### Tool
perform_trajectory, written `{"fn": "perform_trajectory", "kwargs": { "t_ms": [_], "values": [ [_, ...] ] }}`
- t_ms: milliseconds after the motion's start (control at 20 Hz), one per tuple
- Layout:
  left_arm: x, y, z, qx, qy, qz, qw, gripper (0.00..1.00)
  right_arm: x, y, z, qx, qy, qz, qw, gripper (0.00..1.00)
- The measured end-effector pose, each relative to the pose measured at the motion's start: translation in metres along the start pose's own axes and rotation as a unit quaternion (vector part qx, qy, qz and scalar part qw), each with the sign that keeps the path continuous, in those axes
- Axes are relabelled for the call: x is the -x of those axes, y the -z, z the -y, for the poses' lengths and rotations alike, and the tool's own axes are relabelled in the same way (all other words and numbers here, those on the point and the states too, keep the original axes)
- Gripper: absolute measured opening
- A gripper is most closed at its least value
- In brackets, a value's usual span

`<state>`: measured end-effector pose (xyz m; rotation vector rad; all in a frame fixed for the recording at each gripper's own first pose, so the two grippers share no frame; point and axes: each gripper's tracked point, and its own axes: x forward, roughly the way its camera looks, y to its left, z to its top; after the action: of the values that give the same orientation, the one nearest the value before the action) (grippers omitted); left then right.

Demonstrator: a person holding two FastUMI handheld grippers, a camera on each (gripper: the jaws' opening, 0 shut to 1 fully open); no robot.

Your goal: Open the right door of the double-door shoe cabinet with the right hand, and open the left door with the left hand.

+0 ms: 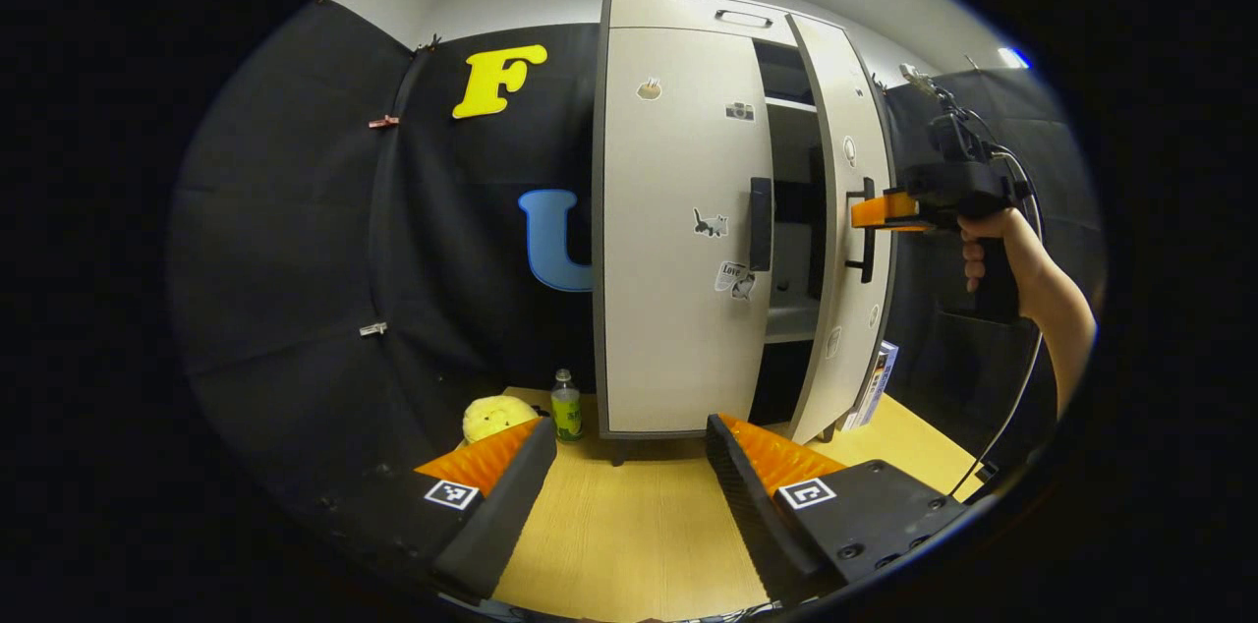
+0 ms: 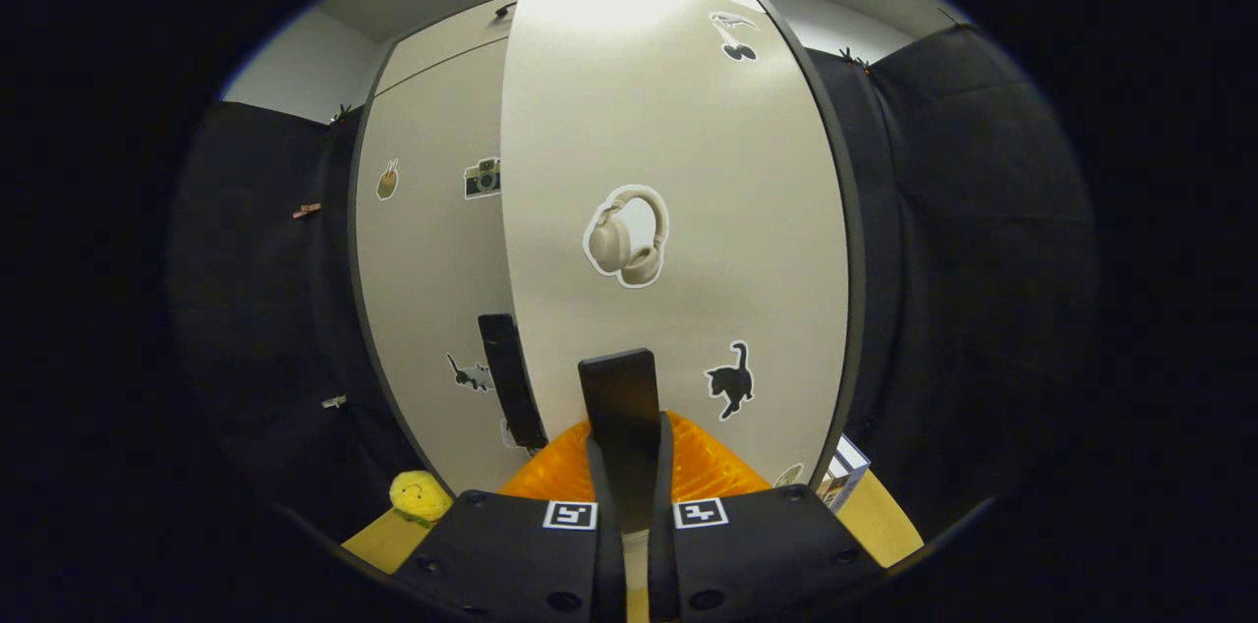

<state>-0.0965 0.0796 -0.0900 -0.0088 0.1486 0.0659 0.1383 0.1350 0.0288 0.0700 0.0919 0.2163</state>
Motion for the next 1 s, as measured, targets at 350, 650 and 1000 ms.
{"fn": "perform_trajectory", "kwargs": {
  "t_ms": [350, 650, 1000],
  "values": [
    [-0.003, -0.005, 0.024, -0.014, 0.027, 0.006, 1.0, 0.95, 0.024, -0.001, 0.018, 0.011, 0.005, 0.003, 1.0, 0.13],
    [-0.011, -0.001, 0.047, -0.016, 0.057, -0.002, 0.998, 0.95, 0.045, -0.004, 0.043, 0.02, 0.031, 0.005, 0.999, 0.13],
    [-0.015, -0.003, 0.073, -0.026, 0.092, -0.005, 0.995, 0.95, 0.066, -0.007, 0.082, 0.026, 0.084, 0.0, 0.996, 0.12]
  ]
}}
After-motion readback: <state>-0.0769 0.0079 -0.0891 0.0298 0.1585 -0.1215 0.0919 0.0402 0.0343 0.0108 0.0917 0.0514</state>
